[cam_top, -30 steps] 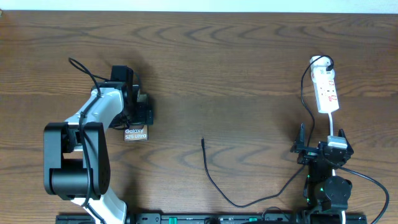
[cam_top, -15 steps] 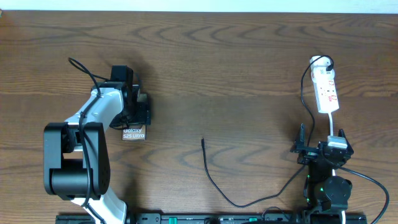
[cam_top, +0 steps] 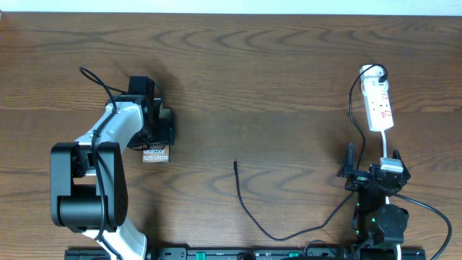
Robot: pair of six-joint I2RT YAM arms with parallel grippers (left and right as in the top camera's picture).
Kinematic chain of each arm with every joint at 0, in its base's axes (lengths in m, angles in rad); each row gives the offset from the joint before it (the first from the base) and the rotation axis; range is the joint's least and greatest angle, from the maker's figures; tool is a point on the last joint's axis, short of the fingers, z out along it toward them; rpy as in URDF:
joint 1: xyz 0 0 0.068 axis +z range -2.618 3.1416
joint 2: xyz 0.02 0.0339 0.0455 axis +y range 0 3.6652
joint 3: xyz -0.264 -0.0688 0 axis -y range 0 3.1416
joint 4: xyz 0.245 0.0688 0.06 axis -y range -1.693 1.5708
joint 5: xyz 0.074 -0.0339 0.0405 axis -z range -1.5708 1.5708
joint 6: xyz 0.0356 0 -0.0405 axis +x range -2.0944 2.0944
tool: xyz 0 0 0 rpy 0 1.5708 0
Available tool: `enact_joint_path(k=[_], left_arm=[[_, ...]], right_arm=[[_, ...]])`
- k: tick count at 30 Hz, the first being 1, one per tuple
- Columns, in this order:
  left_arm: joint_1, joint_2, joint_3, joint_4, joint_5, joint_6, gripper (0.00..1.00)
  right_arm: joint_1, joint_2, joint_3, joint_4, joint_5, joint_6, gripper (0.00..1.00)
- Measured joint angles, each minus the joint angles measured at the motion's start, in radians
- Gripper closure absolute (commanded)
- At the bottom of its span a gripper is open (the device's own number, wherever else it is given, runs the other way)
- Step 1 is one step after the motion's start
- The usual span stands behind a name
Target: Plug charger to phone and switch on socket
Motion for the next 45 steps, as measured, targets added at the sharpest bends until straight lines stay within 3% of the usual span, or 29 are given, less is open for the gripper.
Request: enact_joint_path(k=[4,6,9,13,14,32,45], left_arm=[[0.000,0.000,0.000,0.000,0.000,0.000,0.39],[0.000,0.000,0.000,0.000,0.000,0.000,0.47],[0.000,0.000,0.000,0.000,0.000,0.000,0.62],[0.000,0.000,0.000,0.000,0.000,0.000,0.90],[0.000,0.000,0.000,0.000,0.000,0.000,0.93],[0.000,-0.008,0.012,-0.026,0.050,0.000,0.93],[0.000,-0.156,0.021,-0.041,0.087,0.000,0.93]], right_arm=[[0.000,0.000,0.000,0.000,0.000,0.000,0.01],[0.000,0.000,0.000,0.000,0.000,0.000,0.01],[0.000,0.000,0.000,0.000,0.000,0.000,0.01],[0.000,0.000,0.000,0.000,0.000,0.000,0.01],[0.000,0.000,0.000,0.000,0.000,0.000,0.01],[0.000,0.000,0.000,0.000,0.000,0.000,0.01],[0.000,0.000,0.000,0.000,0.000,0.000,0.01]])
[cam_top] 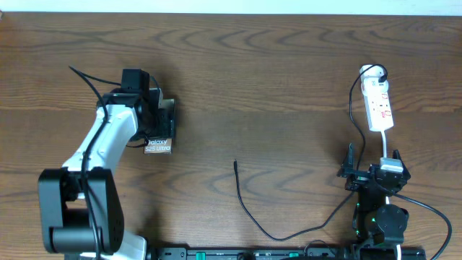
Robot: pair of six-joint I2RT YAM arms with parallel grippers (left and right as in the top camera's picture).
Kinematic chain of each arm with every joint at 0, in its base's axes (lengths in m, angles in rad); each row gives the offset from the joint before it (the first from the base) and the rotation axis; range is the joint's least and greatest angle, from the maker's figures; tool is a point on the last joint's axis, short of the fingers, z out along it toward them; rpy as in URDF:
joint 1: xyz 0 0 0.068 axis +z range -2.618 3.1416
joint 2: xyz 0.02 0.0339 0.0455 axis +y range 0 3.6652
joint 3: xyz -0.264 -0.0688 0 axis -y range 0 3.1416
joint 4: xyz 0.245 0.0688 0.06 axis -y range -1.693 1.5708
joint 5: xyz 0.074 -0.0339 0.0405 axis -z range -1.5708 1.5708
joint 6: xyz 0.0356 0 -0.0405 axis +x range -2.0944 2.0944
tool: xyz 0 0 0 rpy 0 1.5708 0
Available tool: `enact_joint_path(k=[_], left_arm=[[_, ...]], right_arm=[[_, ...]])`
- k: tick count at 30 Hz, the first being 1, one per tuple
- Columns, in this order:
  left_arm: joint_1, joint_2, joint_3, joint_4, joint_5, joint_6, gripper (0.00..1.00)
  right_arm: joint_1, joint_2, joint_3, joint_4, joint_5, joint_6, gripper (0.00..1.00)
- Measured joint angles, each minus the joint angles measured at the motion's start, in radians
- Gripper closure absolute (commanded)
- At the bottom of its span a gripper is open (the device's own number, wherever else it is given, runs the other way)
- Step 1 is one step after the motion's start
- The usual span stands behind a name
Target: Plug charger to phone and switch on socket
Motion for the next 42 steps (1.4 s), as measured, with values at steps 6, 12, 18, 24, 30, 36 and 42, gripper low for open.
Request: enact_joint_path(k=[6,12,18,24,30,36,42], left_arm=[[0.000,-0.043,0.000,-0.004,0.000,0.000,0.93],[0.000,-0.040,0.000,-0.034,0.000,0.000,0.93],[0.000,0.011,0.000,-0.041,0.000,0.000,0.93],[0.000,0.074,0.000,-0.040,0.000,0.001,0.93],[0.000,0.093,0.000,-0.040,0.000,0.008,0.93],[0.000,0.093,0.000,-0.035,0.000,0.008,0.93],[0.000,0.093,0.000,-0.035,0.000,0.008,0.93]], right_arm=[[0.000,0.000,0.000,0.000,0.000,0.000,0.01],[0.000,0.000,0.000,0.000,0.000,0.000,0.01],[0.000,0.000,0.000,0.000,0.000,0.000,0.01],[0.000,0.000,0.000,0.000,0.000,0.000,0.01],[0.000,0.000,0.000,0.000,0.000,0.000,0.01],[0.000,0.000,0.000,0.000,0.000,0.000,0.01],[0.000,0.000,0.000,0.000,0.000,0.000,0.01]])
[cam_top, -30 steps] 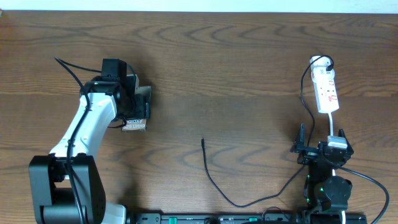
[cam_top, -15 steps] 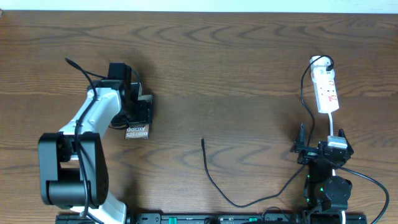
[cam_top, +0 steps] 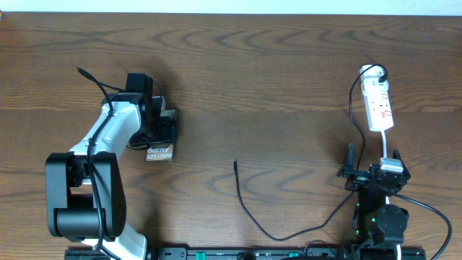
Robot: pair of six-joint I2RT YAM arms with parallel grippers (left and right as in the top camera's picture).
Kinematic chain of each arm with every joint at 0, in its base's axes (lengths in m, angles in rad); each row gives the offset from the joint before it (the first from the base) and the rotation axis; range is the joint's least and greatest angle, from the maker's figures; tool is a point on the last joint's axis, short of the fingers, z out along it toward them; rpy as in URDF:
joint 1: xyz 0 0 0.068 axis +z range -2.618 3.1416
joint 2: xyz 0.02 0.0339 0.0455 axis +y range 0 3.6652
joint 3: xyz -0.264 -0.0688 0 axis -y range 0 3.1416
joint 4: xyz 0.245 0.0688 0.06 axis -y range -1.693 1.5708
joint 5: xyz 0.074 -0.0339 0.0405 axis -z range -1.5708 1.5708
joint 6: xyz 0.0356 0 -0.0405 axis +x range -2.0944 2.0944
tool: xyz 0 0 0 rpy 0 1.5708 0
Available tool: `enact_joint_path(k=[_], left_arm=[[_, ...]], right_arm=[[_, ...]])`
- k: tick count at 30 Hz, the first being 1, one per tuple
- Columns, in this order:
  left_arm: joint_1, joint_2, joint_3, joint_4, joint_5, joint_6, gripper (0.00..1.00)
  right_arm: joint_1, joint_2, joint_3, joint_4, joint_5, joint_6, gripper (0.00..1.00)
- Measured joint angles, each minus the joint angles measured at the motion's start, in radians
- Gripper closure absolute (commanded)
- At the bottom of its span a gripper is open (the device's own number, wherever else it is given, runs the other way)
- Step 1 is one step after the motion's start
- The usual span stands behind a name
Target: Plug charger to phone and switch on socket
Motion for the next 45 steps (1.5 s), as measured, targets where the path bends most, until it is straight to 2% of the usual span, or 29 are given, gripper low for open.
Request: enact_joint_path(k=[32,36,38,40,45], left_arm=[[-0.002,0.007,-0.076,0.091,-0.009,0.000,0.92],[-0.002,-0.003,-0.092,0.112,-0.010,0.000,0.84],[-0.002,-0.005,-0.096,0.116,-0.011,0.000,0.83],[-0.002,-0.006,-0.099,0.120,-0.011,0.000,0.72],[-0.002,-0.006,-0.100,0.121,-0.012,0.000,0.53]], right_arm=[[0.000,0.000,0.000,0.000,0.000,0.000,0.01],[0.000,0.000,0.000,0.000,0.000,0.000,0.01],[0.000,0.000,0.000,0.000,0.000,0.000,0.01],[0.000,0.000,0.000,0.000,0.000,0.000,0.01],[0.000,0.000,0.000,0.000,0.000,0.000,0.01]])
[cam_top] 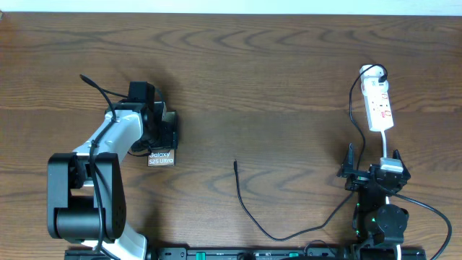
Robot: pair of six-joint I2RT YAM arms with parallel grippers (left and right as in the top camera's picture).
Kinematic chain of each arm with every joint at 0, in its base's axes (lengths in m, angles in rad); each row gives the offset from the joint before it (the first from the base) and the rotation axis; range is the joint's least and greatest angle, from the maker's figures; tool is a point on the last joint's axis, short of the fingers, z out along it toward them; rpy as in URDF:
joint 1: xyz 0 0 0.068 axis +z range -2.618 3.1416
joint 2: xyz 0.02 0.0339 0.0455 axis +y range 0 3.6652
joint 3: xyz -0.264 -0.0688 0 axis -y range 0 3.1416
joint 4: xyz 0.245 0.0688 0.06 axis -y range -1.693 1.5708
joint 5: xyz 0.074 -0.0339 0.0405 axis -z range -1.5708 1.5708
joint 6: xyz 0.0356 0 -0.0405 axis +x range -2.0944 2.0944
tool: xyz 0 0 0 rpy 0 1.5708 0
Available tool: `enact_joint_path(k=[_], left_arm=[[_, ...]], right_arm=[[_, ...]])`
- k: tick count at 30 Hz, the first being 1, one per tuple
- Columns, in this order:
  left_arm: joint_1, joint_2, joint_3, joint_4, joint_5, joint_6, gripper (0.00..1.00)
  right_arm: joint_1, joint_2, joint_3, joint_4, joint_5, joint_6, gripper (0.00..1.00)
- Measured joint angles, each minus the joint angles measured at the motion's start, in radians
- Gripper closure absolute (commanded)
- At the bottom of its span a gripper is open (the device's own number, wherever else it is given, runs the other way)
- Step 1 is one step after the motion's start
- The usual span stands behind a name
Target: Plug charger to phone and switch on socket
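Observation:
The phone (160, 157), its label reading Galaxy S25 Ultra, lies left of centre in the overhead view. My left gripper (163, 130) is shut on its upper part, and only the labelled lower end shows. The black charger cable (249, 213) curves across the table's front, its free plug tip (236, 164) resting on the wood right of the phone. A white socket strip (380, 105) lies at the far right with the charger's adapter (372, 71) at its top end. My right gripper (373, 173) stays low at the right front, its fingers apart and holding nothing.
The cable rises from the front edge to the socket strip, passing just left of the right arm (380, 217). The left arm (83, 188) covers the table's left front. A black rail (238, 254) runs along the front edge.
My left gripper and the phone sit slightly lower in the view and a touch to the right. Cable, socket strip and right arm are unchanged.
The left gripper stood over the phone at the left, the label showing below it. Then gripper and phone were farther from the front edge. After that they came back toward the front, and now sit lower still. The cable tip never moved.

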Motion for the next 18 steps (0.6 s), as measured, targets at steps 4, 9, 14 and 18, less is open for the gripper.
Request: enact_joint_path(k=[4,9,14,18], left_arm=[[0.000,0.000,0.000,0.000,0.000,0.000,0.44],[0.000,0.000,0.000,0.000,0.000,0.000,0.23],[0.000,0.000,-0.001,0.002,-0.001,0.000,0.18],[0.000,0.000,-0.002,0.003,-0.001,0.000,0.15]], right_arm=[[0.000,0.000,0.000,0.000,0.000,0.000,0.01],[0.000,0.000,0.000,0.000,0.000,0.000,0.01],[0.000,0.000,0.000,0.000,0.000,0.000,0.01],[0.000,0.000,0.000,0.000,0.000,0.000,0.01]])
